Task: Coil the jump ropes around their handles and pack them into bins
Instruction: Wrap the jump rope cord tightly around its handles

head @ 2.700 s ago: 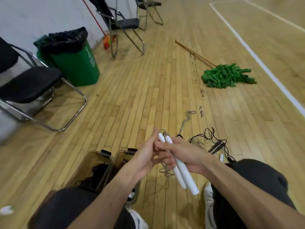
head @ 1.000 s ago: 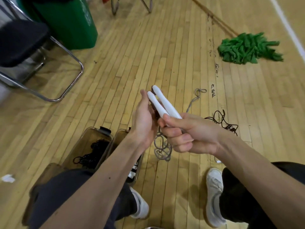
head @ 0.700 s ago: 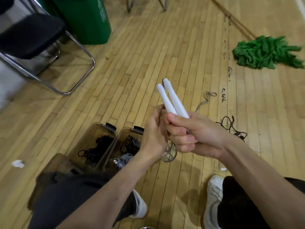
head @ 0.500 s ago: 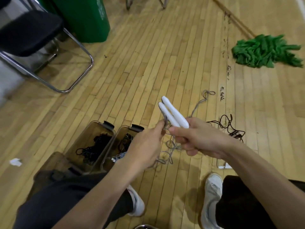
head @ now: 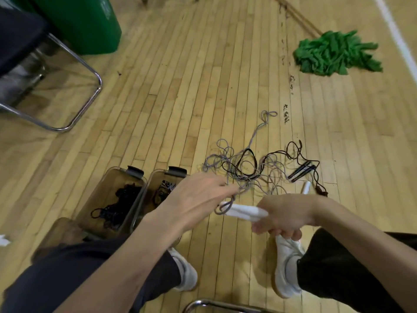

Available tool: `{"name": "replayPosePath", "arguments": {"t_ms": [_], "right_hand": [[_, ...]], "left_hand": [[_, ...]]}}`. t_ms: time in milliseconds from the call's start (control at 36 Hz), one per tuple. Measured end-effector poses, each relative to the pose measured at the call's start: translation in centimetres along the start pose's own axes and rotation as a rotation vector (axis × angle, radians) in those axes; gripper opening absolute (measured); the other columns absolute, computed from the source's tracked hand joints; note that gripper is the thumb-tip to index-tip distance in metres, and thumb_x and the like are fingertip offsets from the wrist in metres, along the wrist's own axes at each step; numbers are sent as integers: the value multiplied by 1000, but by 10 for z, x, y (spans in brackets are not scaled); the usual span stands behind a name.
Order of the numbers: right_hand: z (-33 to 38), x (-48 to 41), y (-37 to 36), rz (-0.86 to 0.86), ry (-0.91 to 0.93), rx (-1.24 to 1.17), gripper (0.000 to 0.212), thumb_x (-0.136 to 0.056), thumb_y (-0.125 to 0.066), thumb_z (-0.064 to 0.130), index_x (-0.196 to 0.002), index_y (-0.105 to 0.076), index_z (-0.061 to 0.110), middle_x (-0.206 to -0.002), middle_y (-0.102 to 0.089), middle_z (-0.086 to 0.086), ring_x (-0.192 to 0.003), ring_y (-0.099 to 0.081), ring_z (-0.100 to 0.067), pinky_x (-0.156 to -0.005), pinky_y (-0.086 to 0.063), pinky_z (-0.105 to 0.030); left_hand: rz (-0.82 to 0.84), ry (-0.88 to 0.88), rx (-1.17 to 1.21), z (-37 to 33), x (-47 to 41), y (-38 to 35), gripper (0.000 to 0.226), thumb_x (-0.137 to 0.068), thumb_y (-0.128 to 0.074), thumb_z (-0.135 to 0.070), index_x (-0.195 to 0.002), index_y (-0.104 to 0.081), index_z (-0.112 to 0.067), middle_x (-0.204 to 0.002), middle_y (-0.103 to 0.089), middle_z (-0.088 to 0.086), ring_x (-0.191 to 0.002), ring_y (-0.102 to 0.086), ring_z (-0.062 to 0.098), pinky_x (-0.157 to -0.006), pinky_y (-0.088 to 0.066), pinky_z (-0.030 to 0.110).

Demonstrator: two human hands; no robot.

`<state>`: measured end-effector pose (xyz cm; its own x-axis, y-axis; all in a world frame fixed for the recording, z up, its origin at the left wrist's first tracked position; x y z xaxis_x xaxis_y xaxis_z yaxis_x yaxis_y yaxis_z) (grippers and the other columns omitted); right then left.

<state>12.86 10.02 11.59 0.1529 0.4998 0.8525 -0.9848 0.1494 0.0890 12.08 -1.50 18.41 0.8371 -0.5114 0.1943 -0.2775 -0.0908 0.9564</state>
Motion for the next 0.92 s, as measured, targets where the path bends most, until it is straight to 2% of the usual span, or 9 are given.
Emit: {"name": "replayPosePath", "arguments": {"t_ms": [139,222,333,417,472,639,694,806,917], "right_hand": [[8,-3,-5,-19,41,132,30,-100,-60,29,-72,-52,20,-61,-44,0,-45,-35,-15,-45,-31,-26],[16,-4,3,-151,89,331,44,-96,-57,56,-68,-53,22,-63,-50,0,-50,-42,-15,-53,-36,-30],[23,-6,-2,-211,140,396,70,-80,-45,81,-62,-52,14,-58,-52,-1,-48,-43,-14,-60,-41,-33],[22,-7,-2,-244,163,402,94,-71,-28,89,-72,-63,2,-75,-70,-12,-66,-63,-25,-78,-55,-43],[22,-6,-3,-262,183,410,94,-71,-23,91,-68,-60,4,-73,-68,-13,-68,-63,-27,-83,-55,-49],[31,5,2,-296,230,401,108,-69,-19,96,-73,-62,-3,-67,-60,-15,-59,-53,-25,-80,-54,-48],[35,7,2,-308,279,382,108,-65,-17,99,-70,-63,1,-69,-64,-15,-62,-58,-28,-75,-55,-46],[38,11,6,-351,313,313,97,-67,-20,98,-64,-64,12,-65,-64,-11,-50,-50,-12,-61,-46,-31],[44,16,10,-404,342,307,97,-67,-20,97,-67,-66,11,-54,-54,-1,-49,-49,-9,-62,-47,-39]], "left_hand": [[37,31,83,2,4,1,40,-91,-63,-5,-124,-55,-26,-108,-59,-4,-97,-55,20,-83,-47,32],[76,43,155,-2,4,-4,39,-91,-63,-4,-120,-55,-28,-108,-59,-8,-98,-55,15,-82,-47,31],[145,30,237,-10,4,-12,10,-102,-53,-19,-108,-59,-25,-92,-53,-12,-85,-50,12,-77,-47,35],[178,29,272,-13,5,-14,16,-105,-46,-25,-108,-61,-21,-88,-53,-12,-82,-48,12,-77,-45,35],[175,42,320,-11,6,-13,18,-105,-46,-28,-106,-63,-23,-87,-58,-9,-81,-51,12,-75,-45,35],[60,85,656,5,7,2,16,-98,-61,-22,-87,-73,-24,-65,-61,-14,-64,-54,4,-62,-38,20],[41,129,788,11,9,4,14,-95,-65,-19,-86,-76,-20,-67,-64,-16,-66,-57,1,-64,-38,14],[-49,210,963,24,11,6,9,-90,-71,-11,-90,-79,-15,-74,-66,-21,-73,-60,-1,-70,-42,12],[45,270,1314,22,12,-1,11,-92,-65,-2,-89,-75,-4,-66,-66,-9,-59,-58,2,-57,-42,13]]}}
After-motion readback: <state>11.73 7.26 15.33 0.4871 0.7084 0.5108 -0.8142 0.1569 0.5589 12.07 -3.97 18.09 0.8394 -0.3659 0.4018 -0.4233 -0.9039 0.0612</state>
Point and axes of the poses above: each hand's wrist, its own x-axis away from the middle knuckle, its own y-axis out of the back of the hand, z = x × y, the point moved 9 cm from there along -x, towards the middle knuckle
